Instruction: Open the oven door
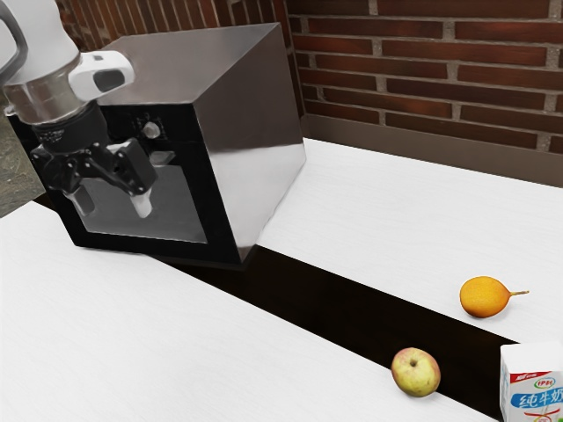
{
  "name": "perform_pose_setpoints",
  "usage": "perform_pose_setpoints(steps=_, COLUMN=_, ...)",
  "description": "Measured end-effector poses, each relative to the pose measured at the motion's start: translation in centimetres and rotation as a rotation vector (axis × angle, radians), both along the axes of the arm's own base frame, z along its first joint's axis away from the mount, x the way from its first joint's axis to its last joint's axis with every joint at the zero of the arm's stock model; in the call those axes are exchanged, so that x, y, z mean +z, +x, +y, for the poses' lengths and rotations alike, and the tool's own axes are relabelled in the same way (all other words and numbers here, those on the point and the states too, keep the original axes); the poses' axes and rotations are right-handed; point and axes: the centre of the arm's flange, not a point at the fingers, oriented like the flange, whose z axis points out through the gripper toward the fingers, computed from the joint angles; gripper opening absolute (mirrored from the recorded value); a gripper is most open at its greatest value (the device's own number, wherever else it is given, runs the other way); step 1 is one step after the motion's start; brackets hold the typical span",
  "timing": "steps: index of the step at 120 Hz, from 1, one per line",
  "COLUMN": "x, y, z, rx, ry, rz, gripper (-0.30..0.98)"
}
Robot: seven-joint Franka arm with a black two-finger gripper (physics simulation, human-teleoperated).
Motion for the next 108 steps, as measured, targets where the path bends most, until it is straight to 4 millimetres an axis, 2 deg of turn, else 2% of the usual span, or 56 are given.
perform_pose_setpoints(steps=10, x=-0.4, y=-1.9, z=0.7, rx=0.123, ry=0.003, rz=0.036, gripper=0.69)
perform_pose_setpoints(steps=16, x=-1.6, y=-5.6, z=1.9, rx=0.226, ry=0.008, rz=0.048, gripper=0.68)
perform_pose_setpoints(steps=20, x=-3.3, y=-9.3, z=3.9, rx=0.341, ry=0.011, rz=0.050, gripper=0.69)
perform_pose_setpoints(steps=24, x=-4.7, y=-12.0, z=7.2, rx=0.487, ry=0.009, rz=0.044, gripper=0.69)
perform_pose_setpoints(steps=27, x=-6.0, y=-13.0, z=9.0, rx=0.573, ry=-0.006, rz=0.032, gripper=0.68)
perform_pose_setpoints(steps=31, x=-6.9, y=-13.5, z=10.4, rx=0.663, ry=-0.038, rz=-0.011, gripper=0.68)
perform_pose_setpoints(steps=37, x=-7.0, y=-13.0, z=11.6, rx=0.776, ry=-0.090, rz=-0.110, gripper=0.68)
perform_pose_setpoints(steps=52, x=-5.7, y=-11.2, z=15.6, rx=1.013, ry=-0.266, rz=-0.400, gripper=0.68)
perform_pose_setpoints(steps=77, x=-6.1, y=-6.3, z=22.3, rx=1.281, ry=-0.360, rz=-0.631, gripper=0.68)
perform_pose_setpoints(steps=97, x=-7.5, y=-4.2, z=24.4, rx=1.403, ry=-0.399, rz=-0.708, gripper=0.68)
perform_pose_setpoints(steps=108, x=-7.4, y=-3.4, z=25.4, rx=1.448, ry=-0.412, rz=-0.744, gripper=0.68)
